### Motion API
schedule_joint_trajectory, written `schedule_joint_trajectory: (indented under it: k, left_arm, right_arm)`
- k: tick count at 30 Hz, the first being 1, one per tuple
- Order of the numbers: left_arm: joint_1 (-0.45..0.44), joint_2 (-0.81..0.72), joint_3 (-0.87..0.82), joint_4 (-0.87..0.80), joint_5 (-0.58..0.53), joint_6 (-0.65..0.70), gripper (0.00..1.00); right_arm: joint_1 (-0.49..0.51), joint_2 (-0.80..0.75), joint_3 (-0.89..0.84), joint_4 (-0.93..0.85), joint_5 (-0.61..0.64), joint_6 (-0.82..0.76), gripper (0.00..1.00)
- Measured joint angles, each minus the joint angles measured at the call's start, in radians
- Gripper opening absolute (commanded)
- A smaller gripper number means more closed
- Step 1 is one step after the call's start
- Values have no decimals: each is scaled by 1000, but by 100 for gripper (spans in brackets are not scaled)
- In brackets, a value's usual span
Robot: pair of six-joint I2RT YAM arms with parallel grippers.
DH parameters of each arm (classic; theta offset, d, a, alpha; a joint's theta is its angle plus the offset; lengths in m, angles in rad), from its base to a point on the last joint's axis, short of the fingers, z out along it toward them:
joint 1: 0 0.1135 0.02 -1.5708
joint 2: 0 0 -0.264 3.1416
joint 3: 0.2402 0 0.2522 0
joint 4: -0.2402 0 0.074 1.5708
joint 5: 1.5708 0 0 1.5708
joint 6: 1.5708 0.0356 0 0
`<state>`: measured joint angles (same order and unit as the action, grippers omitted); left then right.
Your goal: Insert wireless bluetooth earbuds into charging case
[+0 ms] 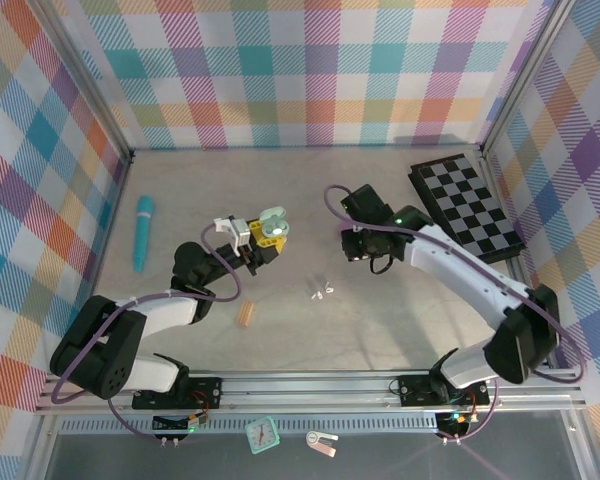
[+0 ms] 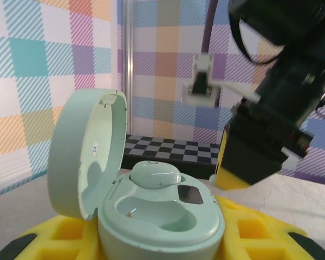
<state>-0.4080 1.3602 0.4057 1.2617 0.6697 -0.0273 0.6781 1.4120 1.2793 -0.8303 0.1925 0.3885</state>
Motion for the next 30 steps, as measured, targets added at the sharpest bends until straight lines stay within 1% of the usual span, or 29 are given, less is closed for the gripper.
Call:
schedule_joint_trajectory:
  k: [6, 15, 18, 23, 30]
  left_arm:
    - [-46, 22, 35, -28, -11, 36, 30]
    - [-141, 112, 79, -28, -53, 70, 29]
    - [-173, 118, 99, -31, -63, 91, 29]
    - [-214, 118, 124, -49, -89, 139, 29]
    - [-238, 130, 130, -81, -116, 178, 29]
  right_arm:
    - [-5, -80, 11, 49, -190, 18, 22]
    - [-13, -123, 23, 172, -426, 62, 21]
    - [-18, -123, 24, 211, -475, 76, 21]
    - [-18, -109, 38, 251, -521, 93, 22]
    - [-25, -78, 40, 271, -565, 104, 22]
